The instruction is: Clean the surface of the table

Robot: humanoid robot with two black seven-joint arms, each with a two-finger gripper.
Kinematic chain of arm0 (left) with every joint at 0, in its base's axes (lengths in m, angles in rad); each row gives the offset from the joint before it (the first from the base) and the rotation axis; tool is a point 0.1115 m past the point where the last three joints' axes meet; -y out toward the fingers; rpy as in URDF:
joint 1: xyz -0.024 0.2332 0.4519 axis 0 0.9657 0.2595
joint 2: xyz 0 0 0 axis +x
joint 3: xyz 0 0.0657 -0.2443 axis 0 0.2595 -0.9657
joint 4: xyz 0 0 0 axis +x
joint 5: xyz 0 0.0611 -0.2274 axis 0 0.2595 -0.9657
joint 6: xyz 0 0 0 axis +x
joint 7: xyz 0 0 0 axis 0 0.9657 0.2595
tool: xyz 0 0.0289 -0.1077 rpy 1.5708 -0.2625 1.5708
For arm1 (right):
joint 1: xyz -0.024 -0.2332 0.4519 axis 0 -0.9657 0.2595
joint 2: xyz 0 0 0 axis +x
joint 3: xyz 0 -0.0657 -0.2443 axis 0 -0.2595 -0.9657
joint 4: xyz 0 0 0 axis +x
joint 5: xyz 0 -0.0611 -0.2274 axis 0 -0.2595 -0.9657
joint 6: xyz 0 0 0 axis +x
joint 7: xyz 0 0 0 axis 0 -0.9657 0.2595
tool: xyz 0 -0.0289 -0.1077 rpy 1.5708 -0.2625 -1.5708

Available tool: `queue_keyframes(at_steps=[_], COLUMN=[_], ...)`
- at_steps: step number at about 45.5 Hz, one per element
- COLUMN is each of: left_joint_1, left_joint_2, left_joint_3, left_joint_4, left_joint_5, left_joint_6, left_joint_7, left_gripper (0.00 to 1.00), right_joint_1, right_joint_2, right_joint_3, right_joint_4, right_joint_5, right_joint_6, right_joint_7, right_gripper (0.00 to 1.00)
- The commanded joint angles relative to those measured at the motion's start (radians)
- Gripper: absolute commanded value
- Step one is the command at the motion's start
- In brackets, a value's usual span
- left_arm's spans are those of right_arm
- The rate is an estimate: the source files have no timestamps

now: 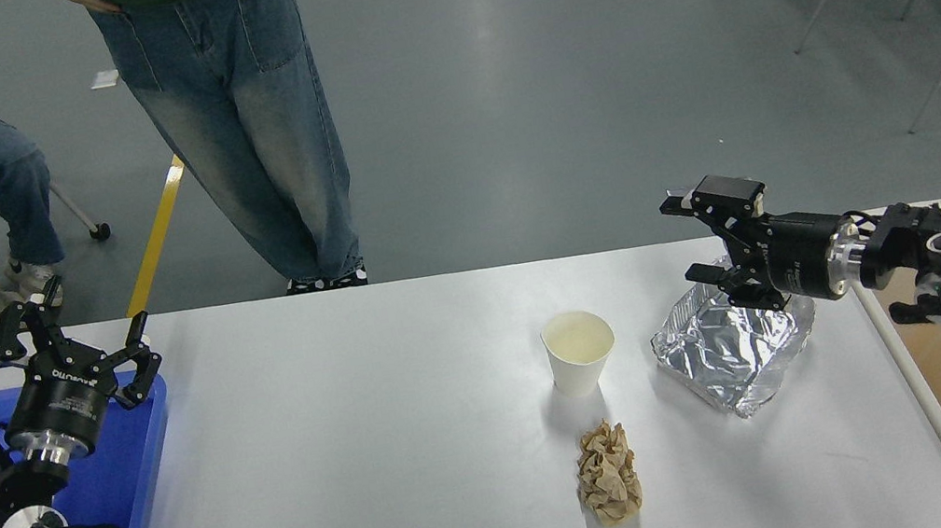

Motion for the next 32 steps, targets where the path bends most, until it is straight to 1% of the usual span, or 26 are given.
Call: queue_keyframes(at_steps=[1, 8, 14, 22, 32], left_joint_1=[0.000, 0.000, 0.000, 0.000, 0.000], left_joint_2=[0.000, 0.000, 0.000, 0.000, 0.000], left_joint_3=[0.000, 0.000, 0.000, 0.000, 0.000], left_joint_4=[-0.001, 0.000, 0.000, 0.000, -0.001], left_joint_5=[0.000, 0.000, 0.000, 0.000, 0.000], left_joint_6=[0.000, 0.000, 0.000, 0.000, 0.000], left_joint_7=[0.000, 0.000, 0.000, 0.000, 0.000], left_gripper=[1.00, 1.00, 1.00, 1.00, 1.00], right_joint_1=[0.173, 0.305, 0.369, 0.385, 0.379], right_joint_2=[0.023, 0.090, 0.161, 0.231, 0.322], right_joint_3=[-0.164, -0.311, -0.403, -0.485, -0.571], right_joint_4=[0.101, 0.092, 0.075, 0.023, -0.155], right_joint_5=[-0.127, -0.140, -0.199, -0.326, -0.361], right_joint_6=[-0.001, -0.001, -0.001, -0.042, -0.056], right_joint_7=[-0.146, -0.155, -0.155, -0.158, -0.144], right_gripper=[1.00, 1.00, 1.00, 1.00, 1.00])
